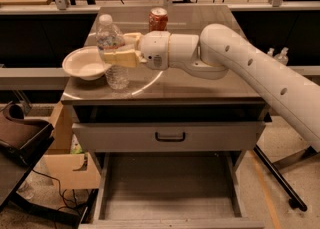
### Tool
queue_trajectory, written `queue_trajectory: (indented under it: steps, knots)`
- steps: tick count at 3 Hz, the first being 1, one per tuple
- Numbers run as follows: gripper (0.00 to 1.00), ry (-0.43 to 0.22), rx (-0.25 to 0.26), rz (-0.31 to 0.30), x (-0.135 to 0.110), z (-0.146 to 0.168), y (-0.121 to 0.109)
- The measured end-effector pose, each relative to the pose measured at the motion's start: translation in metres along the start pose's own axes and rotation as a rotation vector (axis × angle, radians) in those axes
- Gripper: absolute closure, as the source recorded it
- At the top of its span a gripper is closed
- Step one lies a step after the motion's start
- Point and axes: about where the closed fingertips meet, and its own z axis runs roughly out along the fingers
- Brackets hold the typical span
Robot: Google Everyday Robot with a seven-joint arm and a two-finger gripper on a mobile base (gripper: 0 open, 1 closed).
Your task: Place water bottle into middle drawer
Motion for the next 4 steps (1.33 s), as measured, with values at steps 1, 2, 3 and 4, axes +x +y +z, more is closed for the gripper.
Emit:
queue_trajectory:
  steps: [1, 2, 3, 4]
  knots:
    - [1.0, 0.014, -0.011, -0.031, -0.023, -0.009, 0.003]
    - [1.0, 0.024, -0.015, -0.07, -0.042, -0.028, 0.02]
    - [1.0, 0.037, -0.02, -0.096, -0.043, -0.047, 0.044]
    - [1.0, 0.059, -0.018, -0.102, -0.035, -0.069, 0.079]
